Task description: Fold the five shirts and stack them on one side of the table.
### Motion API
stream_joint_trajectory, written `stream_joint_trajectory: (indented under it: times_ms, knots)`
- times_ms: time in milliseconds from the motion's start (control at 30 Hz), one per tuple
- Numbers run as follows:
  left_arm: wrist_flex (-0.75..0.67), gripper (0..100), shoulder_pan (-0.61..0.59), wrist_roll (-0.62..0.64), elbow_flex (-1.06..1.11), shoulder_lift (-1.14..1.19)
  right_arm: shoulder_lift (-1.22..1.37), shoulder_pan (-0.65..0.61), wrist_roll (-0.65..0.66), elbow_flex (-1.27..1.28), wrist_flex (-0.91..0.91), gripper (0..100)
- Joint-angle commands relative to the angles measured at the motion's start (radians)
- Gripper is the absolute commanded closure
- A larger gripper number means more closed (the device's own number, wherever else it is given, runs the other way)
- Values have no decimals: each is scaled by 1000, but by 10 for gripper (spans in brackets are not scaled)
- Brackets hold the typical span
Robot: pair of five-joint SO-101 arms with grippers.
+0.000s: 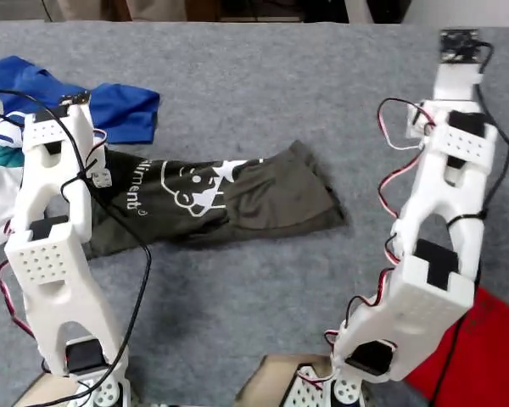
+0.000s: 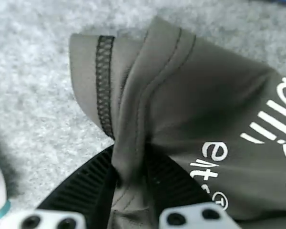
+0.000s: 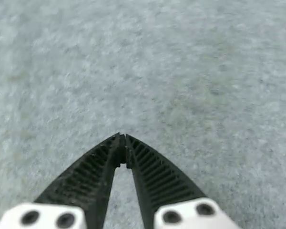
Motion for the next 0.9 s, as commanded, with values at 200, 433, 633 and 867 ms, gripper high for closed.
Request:
stream_joint_trajectory:
  times_ms: [200, 433, 633, 867]
  knots:
    - [288, 981, 152, 61, -322, -7, 105, 130, -84, -59, -176, 993]
    - [347, 981, 439, 222, -506, -48, 189, 150, -103, -133, -187, 993]
    - [345, 981, 718, 285, -508, -102, 272, 150, -103, -265, -95, 993]
    - [342, 981, 891, 379, -675, -94, 338, 150, -103, -378, -8, 993]
